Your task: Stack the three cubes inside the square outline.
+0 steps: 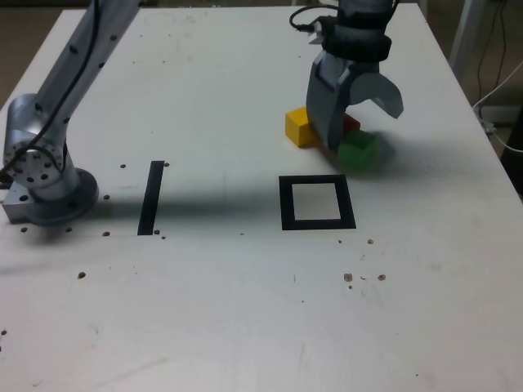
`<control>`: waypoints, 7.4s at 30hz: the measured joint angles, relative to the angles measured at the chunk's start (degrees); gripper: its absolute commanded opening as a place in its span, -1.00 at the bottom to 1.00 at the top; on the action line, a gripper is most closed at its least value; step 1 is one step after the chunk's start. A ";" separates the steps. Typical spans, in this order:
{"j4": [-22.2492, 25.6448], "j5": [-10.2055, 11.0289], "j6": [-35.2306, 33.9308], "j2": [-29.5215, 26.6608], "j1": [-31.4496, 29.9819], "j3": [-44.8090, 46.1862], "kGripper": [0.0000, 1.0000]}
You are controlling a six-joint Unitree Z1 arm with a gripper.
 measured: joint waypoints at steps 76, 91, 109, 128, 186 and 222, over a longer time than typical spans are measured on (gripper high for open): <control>4.63 3.13 3.52 -9.63 -5.19 3.88 -0.59; -7.21 0.31 4.49 -14.30 -10.61 19.49 -0.58; -14.68 -2.11 4.81 -14.84 -13.68 26.76 -0.58; -18.03 -2.44 4.81 -12.12 -14.26 28.01 -0.37; -9.62 3.66 -4.44 -13.02 7.05 21.84 0.99; -7.73 -0.39 1.17 -6.46 10.38 18.78 -0.56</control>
